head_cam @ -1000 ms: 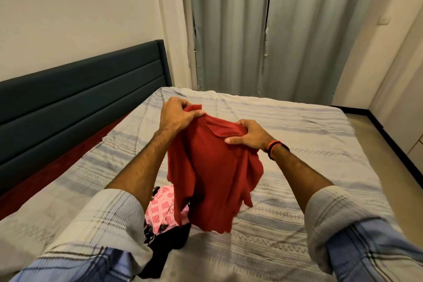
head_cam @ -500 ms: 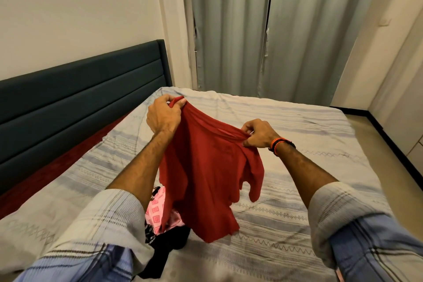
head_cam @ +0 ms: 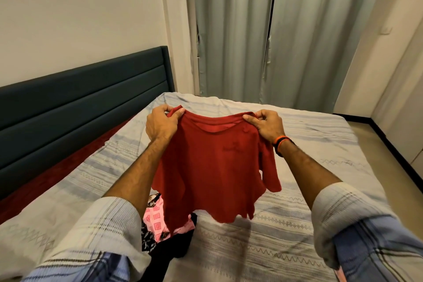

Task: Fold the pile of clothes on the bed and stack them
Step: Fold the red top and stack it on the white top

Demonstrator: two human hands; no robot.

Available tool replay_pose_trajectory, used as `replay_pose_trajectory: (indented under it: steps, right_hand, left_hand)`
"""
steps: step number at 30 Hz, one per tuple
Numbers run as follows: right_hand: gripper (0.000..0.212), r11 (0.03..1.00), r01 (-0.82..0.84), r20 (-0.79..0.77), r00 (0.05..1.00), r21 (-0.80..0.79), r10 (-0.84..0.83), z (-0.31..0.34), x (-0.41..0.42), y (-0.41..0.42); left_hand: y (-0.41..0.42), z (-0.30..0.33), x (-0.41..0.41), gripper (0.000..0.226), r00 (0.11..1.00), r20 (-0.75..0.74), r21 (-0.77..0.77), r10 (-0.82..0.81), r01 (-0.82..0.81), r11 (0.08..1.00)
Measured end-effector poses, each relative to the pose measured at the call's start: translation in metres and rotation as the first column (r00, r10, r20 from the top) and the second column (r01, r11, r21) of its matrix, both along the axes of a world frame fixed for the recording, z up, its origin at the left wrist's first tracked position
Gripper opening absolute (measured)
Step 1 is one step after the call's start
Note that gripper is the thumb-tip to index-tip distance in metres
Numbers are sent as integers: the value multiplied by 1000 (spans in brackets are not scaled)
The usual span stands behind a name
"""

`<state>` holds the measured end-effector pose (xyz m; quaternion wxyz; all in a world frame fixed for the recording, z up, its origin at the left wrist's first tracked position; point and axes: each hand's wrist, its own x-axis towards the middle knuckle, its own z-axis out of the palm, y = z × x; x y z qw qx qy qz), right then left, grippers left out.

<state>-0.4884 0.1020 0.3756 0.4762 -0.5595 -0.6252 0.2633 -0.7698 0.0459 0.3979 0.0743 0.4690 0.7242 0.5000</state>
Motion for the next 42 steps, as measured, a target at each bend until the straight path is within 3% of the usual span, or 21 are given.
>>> replay_pose_trajectory:
  steps: [5,8,12,14,17,23,30,38,42]
  right_hand:
    - [43,1000,20,123,992,-24,-16,4,0,4]
    - [50,987,-98,238,963,-123,126,5,7,3]
    - [35,948,-185,328,907,-258,266,7,18,1]
    - [34,952,-187,302,918,-241,257,6,18,1]
    - [52,978,-130,194,968,-166,162,2,14,2]
    - [42,999,9,201,980,-50,2,-1,6,1]
    - [47,999,-51,231,972,-13,52,6,5,0]
    - [43,984,112,149,985,-136,-92,5,-8,-2]
    - [54,974,146,124,984,-170,-126,4,-33,-9]
  left_hand:
    - [2,-5,-1,40,1000,4,-31,-20,21,999]
    - [2,-8,-4,40,1000,7,-41,-13,13,999]
    - [3,-11,-8,41,1000,9,-65,-26,27,998]
    - [4,-11,-9,40,999,5,-76,-44,44,996]
    - [8,-12,-9,38,995,6,-104,-101,101,989]
    - [11,-11,-6,43,976,16,-307,-219,213,928]
    - [14,-18,-2,37,944,136,-148,-301,320,936]
    - [15,-17,19,41,942,215,-163,-258,295,942]
    - [15,-15,51,43,949,248,-160,-193,236,958]
